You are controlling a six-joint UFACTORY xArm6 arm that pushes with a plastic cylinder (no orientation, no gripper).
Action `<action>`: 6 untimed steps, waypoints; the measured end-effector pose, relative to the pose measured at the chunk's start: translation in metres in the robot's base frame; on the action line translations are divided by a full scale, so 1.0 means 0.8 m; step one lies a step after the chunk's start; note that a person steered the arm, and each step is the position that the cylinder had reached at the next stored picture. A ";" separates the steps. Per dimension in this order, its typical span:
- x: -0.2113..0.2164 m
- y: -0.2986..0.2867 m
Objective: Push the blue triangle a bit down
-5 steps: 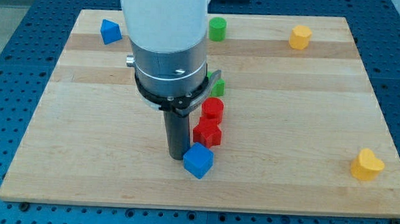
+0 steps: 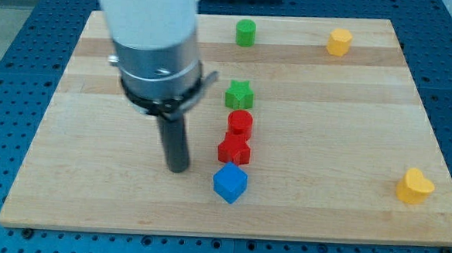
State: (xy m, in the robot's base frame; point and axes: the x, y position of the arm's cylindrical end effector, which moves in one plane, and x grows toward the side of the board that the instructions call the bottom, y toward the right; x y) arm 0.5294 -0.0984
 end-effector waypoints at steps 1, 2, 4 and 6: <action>-0.021 -0.063; -0.065 -0.114; -0.239 -0.190; -0.401 -0.167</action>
State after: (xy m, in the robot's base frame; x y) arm 0.2089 -0.2323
